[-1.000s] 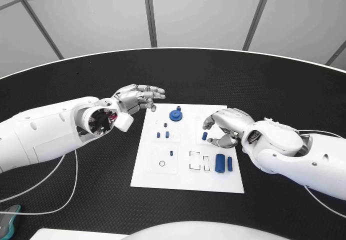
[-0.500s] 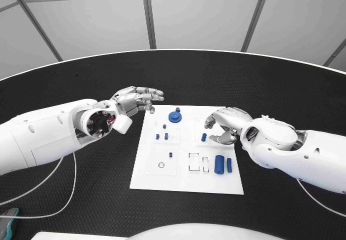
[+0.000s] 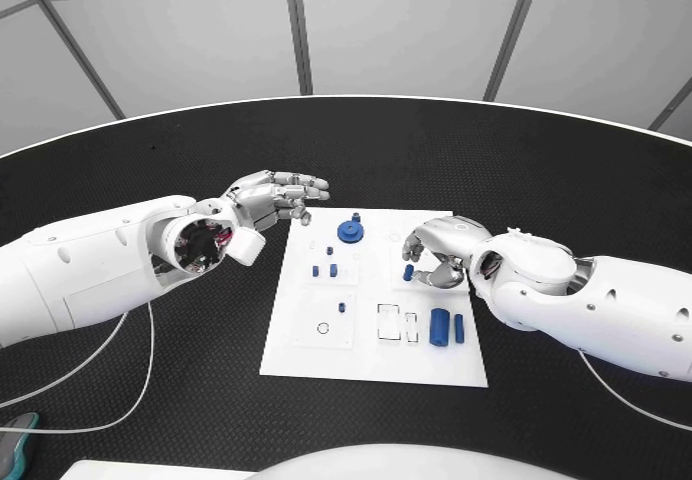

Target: Assemble the parts on the task board

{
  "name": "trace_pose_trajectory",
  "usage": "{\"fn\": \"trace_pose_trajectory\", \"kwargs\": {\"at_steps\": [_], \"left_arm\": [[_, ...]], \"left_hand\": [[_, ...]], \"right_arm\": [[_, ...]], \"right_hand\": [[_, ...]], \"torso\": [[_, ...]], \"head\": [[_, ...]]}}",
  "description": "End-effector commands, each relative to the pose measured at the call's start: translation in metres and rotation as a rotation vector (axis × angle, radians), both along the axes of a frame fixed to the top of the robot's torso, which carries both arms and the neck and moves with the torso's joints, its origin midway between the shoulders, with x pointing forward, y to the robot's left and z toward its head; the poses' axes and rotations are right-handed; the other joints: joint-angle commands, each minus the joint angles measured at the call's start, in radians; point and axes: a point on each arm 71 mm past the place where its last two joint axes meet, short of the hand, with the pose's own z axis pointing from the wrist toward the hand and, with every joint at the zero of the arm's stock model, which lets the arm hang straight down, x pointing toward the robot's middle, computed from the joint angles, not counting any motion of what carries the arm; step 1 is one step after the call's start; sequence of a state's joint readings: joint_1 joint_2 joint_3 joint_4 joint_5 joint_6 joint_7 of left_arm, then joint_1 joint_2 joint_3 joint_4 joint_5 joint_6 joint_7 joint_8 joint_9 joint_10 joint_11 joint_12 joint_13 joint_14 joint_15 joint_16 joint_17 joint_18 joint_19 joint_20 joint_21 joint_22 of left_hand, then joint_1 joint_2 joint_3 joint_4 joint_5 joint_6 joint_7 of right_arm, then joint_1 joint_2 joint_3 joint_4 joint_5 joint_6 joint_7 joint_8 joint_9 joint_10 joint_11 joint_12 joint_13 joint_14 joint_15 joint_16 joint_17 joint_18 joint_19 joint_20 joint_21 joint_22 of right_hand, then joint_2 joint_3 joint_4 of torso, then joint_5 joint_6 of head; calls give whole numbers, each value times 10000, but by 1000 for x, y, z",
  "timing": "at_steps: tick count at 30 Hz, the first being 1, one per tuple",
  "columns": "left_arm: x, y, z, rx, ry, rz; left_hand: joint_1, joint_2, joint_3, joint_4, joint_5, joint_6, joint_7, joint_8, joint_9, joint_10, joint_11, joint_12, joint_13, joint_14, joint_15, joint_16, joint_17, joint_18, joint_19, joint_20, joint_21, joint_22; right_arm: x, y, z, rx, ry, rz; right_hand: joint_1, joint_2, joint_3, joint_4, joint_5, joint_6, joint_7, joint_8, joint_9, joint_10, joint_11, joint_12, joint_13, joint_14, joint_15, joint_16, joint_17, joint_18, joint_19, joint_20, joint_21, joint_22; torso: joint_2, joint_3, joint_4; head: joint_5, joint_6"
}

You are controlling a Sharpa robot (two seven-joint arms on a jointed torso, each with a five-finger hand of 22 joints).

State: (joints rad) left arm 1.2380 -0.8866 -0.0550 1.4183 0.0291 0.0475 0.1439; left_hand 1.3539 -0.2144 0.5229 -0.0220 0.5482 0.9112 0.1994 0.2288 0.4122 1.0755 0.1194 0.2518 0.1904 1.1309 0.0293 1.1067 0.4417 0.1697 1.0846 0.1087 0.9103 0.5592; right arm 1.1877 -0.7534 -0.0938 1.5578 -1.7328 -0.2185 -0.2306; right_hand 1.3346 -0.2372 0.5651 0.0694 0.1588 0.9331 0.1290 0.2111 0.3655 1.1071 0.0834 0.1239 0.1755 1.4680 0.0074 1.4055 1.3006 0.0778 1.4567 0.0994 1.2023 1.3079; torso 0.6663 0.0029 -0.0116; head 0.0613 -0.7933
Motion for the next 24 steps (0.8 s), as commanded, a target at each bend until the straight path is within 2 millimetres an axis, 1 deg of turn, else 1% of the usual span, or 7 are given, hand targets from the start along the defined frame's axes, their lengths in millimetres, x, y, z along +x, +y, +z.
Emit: {"fn": "trace_pose_trajectory", "kwargs": {"at_steps": [1, 4, 11, 13, 17, 20, 24], "left_arm": [[0, 0, 0, 3, 1, 5], [0, 0, 0, 5, 2, 9], [0, 0, 0, 3, 2, 5], [0, 0, 0, 3, 2, 5], [-1, 0, 0, -3, 0, -4], [-1, 1, 0, -2, -5, 11], [-1, 2, 0, 3, -4, 24]], "left_hand": [[1, 90, -58, 25, 58, -30, -2, 42, 4, -58, 22, 32, 14, -6, 24, 26, -9, 152, -63, 36, 50, 8], [1, 90, -58, 25, 58, -30, -2, 42, 4, -58, 22, 32, 14, -6, 24, 26, -9, 152, -63, 36, 50, 8], [1, 90, -58, 25, 58, -30, -2, 42, 4, -58, 22, 32, 14, -6, 24, 26, -9, 152, -63, 36, 50, 8], [1, 90, -58, 25, 58, -30, -2, 42, 4, -58, 22, 32, 14, -6, 24, 26, -9, 152, -63, 36, 50, 8], [16, 103, -69, 16, 60, -31, -3, 46, 3, -65, 22, 43, 16, -10, 24, 27, -15, 153, -73, 37, 63, 19], [28, 108, -72, 8, 61, -33, -4, 47, 3, -70, 22, 47, 16, -11, 23, 28, -17, 153, -78, 36, 69, 23], [28, 108, -72, 8, 61, -33, -4, 47, 3, -70, 22, 47, 16, -11, 23, 28, -17, 153, -78, 36, 69, 23]], "right_arm": [[0, 1, -1, -37, 43, 20], [0, 2, -2, -62, 78, 54], [0, 6, -5, -121, 181, 153], [0, 6, -6, -152, 222, 166], [0, 7, -8, -214, 304, 183], [0, 7, -10, -250, 354, 189], [-1, 8, -11, -284, 400, 194]], "right_hand": [[77, 37, 120, -1, 95, 122, 22, 22, 9, 157, -27, 41, -23, 459, -102, 4, 22, 12, 99, -39, 66, 165], [82, 63, 200, 14, 115, 255, 43, 88, 37, 317, -68, 68, -36, 470, -138, 25, 51, -1, 129, -68, 122, 204], [116, 139, 324, 13, 123, 494, 25, 206, 93, 593, -127, 99, -46, 490, -192, 65, 107, -23, 177, -122, 214, 272], [121, 156, 342, 9, 120, 546, 21, 232, 107, 666, -140, 111, -43, 496, -200, 77, 123, -28, 188, -134, 239, 291], [123, 187, 362, 6, 118, 648, 5, 283, 135, 781, -161, 124, -38, 499, -220, 83, 128, -34, 202, -154, 264, 311], [168, 253, 399, -28, 169, 769, -19, 347, 171, 921, -197, 145, -23, 505, -249, 95, 144, -40, 215, -183, 293, 336], [206, 309, 411, -66, 205, 887, -52, 412, 209, 1065, -238, 182, 7, 513, -282, 114, 172, -44, 226, -210, 315, 354]], "torso": [[-19, 4, -16], [-24, -3, -18], [-34, 4, -34], [-35, -3, -35], [-27, -8, -24], [-18, -16, -13], [-32, -6, -15]], "head": [[21, -23], [23, -46], [29, -61], [25, -71], [32, -106], [21, -100], [38, -122]]}}
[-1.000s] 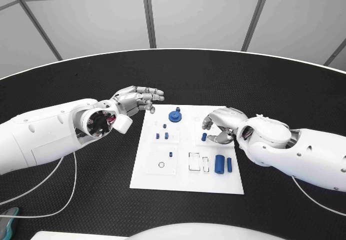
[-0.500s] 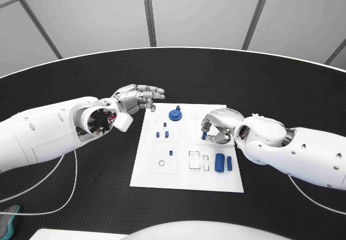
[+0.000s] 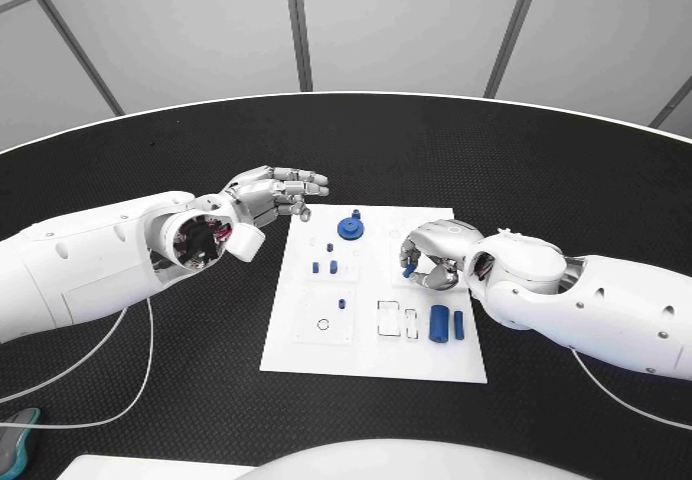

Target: Assemble the parts on the task board

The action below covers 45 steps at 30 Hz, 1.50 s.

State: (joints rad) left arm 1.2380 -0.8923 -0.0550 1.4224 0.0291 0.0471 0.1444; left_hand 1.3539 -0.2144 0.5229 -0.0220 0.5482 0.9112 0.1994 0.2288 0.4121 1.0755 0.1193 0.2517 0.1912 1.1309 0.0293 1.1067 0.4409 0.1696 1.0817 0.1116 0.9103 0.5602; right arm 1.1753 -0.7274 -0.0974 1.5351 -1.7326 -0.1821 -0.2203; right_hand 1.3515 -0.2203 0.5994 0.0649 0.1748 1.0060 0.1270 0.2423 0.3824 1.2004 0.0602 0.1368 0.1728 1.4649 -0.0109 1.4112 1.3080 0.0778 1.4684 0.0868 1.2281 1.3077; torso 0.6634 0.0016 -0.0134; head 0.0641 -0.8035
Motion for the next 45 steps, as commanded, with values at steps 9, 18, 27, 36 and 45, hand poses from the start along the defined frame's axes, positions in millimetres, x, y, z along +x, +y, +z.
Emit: {"fn": "trace_pose_trajectory", "kwargs": {"at_steps": [9, 18, 27, 36, 45], "left_arm": [[0, 1, 0, 1, -3, 8], [0, 1, 0, 9, 0, 25], [1, 0, 0, -2, -2, -8], [2, -8, -1, -57, -2, -165], [3, -15, -1, -116, 1, -340]], "left_hand": [[28, 108, -72, 8, 62, -33, -4, 47, 3, -70, 22, 47, 9, -11, 23, 28, -9, 155, -48, 7, 69, 14], [28, 108, -72, 8, 62, -33, -4, 47, 3, -70, 22, 47, 9, -11, 23, 28, -9, 155, -48, 7, 69, 14], [52, 131, -83, -3, 64, -34, -2, 52, 2, -79, 23, 63, 11, -14, 22, 30, -17, 155, -63, 6, 90, 29], [52, 131, -83, -3, 64, -34, -2, 52, 2, -79, 23, 63, 11, -14, 22, 30, -17, 155, -63, 6, 90, 29], [60, 138, -90, -8, 65, -36, -1, 54, 1, -83, 23, 71, 12, -16, 23, 31, -21, 155, -70, 6, 100, 37]], "right_arm": [[-1, 2, 2, 366, -288, -26], [-12, -1, 14, 1293, -937, -11], [-39, 10, 37, 2138, -1173, 517], [-59, 66, 43, 2877, -617, 1803], [-70, 106, 25, 3093, -52, 2641]], "right_hand": [[260, 511, 98, -249, 87, 589, -136, 416, 273, 626, -166, 185, 207, 562, -232, 97, 153, -73, 161, -205, 192, 467], [227, 601, 134, -293, 184, 656, -167, 538, 409, 813, -211, 225, 313, 568, -274, 107, 170, -75, 167, -252, 193, 479], [212, 587, 128, -298, 189, 663, -171, 555, 428, 823, -217, 223, 324, 570, -278, 113, 179, -78, 171, -257, 207, 490], [232, 579, 151, -334, 220, 648, -164, 567, 456, 813, -219, 202, 339, 570, -286, 109, 173, -72, 165, -266, 176, 472], [242, 584, 177, -362, 252, 604, -140, 562, 478, 779, -200, 168, 351, 568, -280, 104, 165, -67, 157, -269, 142, 453]], "torso": [[-6, 22, -15], [-23, 26, -18], [-46, -1, -83], [-37, -30, -10], [-6, -74, 30]], "head": [[34, -38], [52, -37], [121, 2], [290, -28], [396, -50]]}}
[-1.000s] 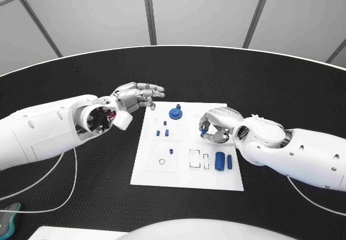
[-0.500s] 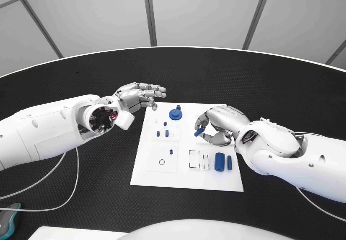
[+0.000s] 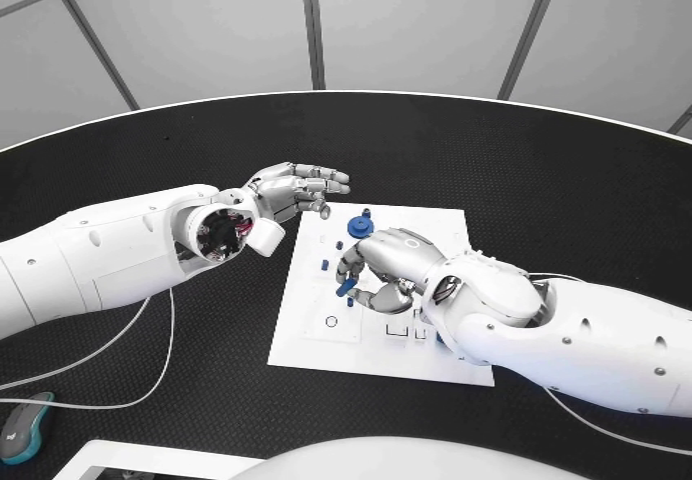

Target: Assemble the parts on the task board

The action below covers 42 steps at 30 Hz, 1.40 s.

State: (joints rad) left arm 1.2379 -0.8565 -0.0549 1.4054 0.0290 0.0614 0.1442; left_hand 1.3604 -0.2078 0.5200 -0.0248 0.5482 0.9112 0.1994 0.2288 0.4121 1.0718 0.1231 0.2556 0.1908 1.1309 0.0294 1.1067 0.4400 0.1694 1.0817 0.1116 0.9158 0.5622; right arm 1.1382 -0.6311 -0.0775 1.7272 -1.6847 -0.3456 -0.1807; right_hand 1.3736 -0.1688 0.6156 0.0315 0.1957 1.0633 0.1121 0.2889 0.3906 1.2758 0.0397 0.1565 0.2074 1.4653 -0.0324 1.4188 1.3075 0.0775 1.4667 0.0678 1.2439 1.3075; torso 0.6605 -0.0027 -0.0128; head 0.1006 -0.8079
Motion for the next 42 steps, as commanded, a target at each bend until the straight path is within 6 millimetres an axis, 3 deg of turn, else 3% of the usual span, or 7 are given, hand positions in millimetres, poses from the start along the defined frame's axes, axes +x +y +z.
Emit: {"fn": "trace_pose_trajectory", "kwargs": {"at_steps": [1, 16, 42], "left_arm": [[0, -2, 0, -12, 4, -42], [1, -4, 0, -19, 14, -91], [1, -2, 0, 1, 26, -60]], "left_hand": [[-6, 73, -62, 21, 64, -35, -1, 54, 1, -46, -14, 32, 16, -16, 23, 31, -13, 157, -70, 6, 45, 17], [-6, 73, -62, 21, 64, -35, -1, 54, 1, -46, -14, 32, 16, -16, 23, 31, -13, 157, -70, 6, 45, 17], [-4, 84, -76, 21, 64, -35, -2, 59, 0, -51, -13, 43, 18, -21, 25, 32, -19, 156, -82, 8, 57, 27]], "right_arm": [[-5, 15, -7, 41, 171, 304], [0, 29, -39, -789, 784, 432], [5, 29, -48, -1433, 932, 216]], "right_hand": [[25, 70, 20, -37, 52, 19, 17, 95, 402, 16, 9, -37, 9, 565, -62, 27, 170, -66, 175, -78, -11, 460], [24, 72, 29, -57, 74, -12, 37, 91, 419, -8, 26, -60, 20, 564, -51, 25, 167, -64, 170, -75, -30, 450], [20, 92, 39, -70, 99, -39, 53, 90, 437, -21, 40, -77, 34, 567, -39, 32, 178, -65, 169, -69, -33, 452]], "torso": [[26, -29, 14], [5, 14, -7], [15, 13, -6]], "head": [[52, -15], [172, -137], [186, -195]]}}
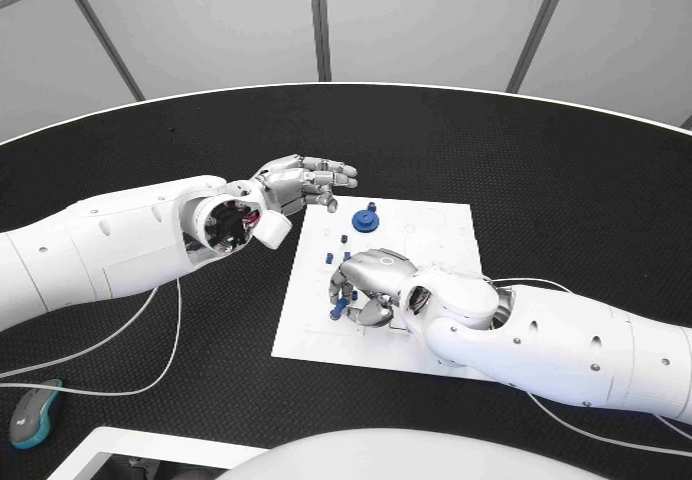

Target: Assemble the parts on the task board

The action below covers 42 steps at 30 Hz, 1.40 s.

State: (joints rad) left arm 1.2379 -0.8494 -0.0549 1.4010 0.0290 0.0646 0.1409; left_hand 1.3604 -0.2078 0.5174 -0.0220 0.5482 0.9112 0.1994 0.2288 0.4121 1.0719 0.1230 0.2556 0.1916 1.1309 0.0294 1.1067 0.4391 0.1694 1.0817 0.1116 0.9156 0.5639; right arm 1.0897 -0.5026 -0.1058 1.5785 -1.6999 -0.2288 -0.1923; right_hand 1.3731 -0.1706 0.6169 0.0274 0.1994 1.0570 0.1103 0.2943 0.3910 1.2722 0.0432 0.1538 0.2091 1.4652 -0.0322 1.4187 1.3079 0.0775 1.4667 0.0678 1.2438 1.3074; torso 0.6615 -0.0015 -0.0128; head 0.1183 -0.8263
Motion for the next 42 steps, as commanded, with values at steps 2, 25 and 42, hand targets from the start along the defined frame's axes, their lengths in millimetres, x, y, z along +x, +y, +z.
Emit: {"fn": "trace_pose_trajectory", "kwargs": {"at_steps": [2, 25, 42], "left_arm": [[0, 0, 0, 2, 1, 4], [0, 1, 0, 10, 6, 17], [0, 2, 0, 23, 34, 2]], "left_hand": [[-4, 84, -49, -7, 65, -35, -3, 59, 0, -51, -12, 44, 10, -20, 25, 32, -9, 156, -82, 8, 58, 9], [-10, 99, -72, 0, 66, -38, -2, 64, -2, -65, -10, 60, 12, -27, 29, 34, -19, 155, -103, 12, 76, 24], [-8, 104, -84, -2, 68, -42, -2, 66, -4, -73, -10, 69, 13, -30, 30, 36, -25, 155, -114, 14, 85, 32]], "right_arm": [[0, 1, -1, 12, 7, -15], [-6, 10, -9, -199, 267, 230], [-7, 1, -3, 461, -50, 97]], "right_hand": [[25, 110, 26, -28, 62, 24, 71, 36, 433, 15, 4, -50, 18, 567, -41, 34, 174, -65, 169, -70, -32, 452], [-242, -19, -118, -21, 153, -518, 296, -237, 428, -595, 243, -444, 12, 560, 148, 24, 154, -62, 126, 53, -135, 414], [-560, -688, -729, -27, -100, -2394, 446, -1323, -23, -3322, 783, -698, -512, 166, 626, -371, -533, 340, -573, 536, -2248, -901]], "torso": [[4, 1, -7], [-7, -4, -7], [-9, 16, -14]], "head": [[9, -11], [32, -41], [16, -36]]}}
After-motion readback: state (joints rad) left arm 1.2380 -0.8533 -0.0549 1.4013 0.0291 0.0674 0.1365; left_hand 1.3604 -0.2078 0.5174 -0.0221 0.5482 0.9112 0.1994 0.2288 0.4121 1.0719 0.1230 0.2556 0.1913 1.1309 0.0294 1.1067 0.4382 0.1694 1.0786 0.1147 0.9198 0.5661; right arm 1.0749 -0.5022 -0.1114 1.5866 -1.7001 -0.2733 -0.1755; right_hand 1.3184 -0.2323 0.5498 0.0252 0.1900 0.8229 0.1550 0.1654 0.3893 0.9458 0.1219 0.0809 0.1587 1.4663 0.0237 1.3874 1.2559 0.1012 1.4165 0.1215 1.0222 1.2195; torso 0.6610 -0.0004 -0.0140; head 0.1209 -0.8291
